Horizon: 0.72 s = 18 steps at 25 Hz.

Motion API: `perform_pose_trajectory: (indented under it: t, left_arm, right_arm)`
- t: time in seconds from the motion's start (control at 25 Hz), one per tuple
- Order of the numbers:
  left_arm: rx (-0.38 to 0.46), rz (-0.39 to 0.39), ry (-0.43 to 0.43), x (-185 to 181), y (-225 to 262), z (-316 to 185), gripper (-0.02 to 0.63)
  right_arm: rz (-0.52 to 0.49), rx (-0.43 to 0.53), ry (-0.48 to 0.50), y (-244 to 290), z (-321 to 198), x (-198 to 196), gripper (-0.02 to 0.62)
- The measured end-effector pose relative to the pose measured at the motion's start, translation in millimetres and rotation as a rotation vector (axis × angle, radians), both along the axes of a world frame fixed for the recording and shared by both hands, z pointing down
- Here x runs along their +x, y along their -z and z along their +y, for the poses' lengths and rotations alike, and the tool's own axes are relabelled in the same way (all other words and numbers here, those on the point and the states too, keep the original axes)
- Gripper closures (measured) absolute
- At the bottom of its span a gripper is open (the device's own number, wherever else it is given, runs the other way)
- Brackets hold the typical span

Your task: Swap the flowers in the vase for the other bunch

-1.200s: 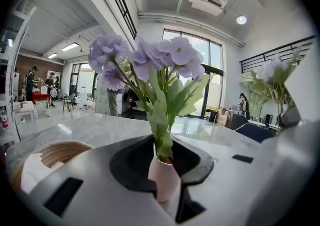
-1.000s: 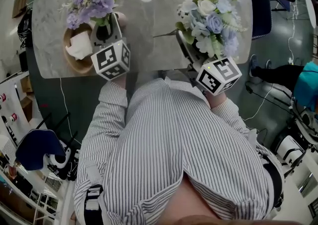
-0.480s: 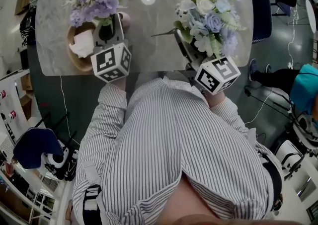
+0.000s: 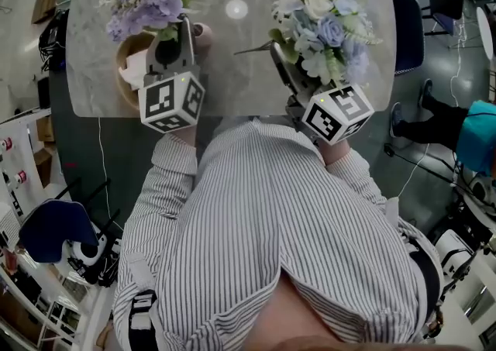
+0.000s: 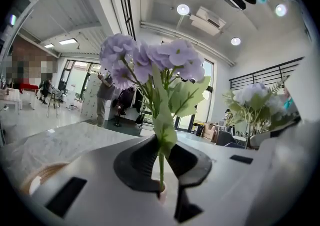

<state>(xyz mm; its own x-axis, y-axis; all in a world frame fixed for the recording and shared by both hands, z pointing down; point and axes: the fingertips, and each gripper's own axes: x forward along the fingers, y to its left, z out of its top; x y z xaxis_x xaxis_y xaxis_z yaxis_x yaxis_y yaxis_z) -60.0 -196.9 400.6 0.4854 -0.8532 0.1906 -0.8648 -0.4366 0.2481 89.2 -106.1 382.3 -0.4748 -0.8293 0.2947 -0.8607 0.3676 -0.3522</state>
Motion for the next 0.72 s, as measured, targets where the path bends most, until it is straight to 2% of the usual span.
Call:
perform_pose_trajectory:
  t: [0.28, 0.72]
  left_arm:
    - [0.087, -0.002, 0.007, -12.8, 34.3, 10.1, 0.555]
    - [0.16, 0.091, 0.005, -7.7, 70.1, 26.9, 0.555]
  right_arm:
    - [-0.014, 0.048, 0.003, 13.3, -2.0, -7.8, 0.565]
    - [-0.033, 0.094, 0.035, 22.0, -8.8, -7.6, 0.565]
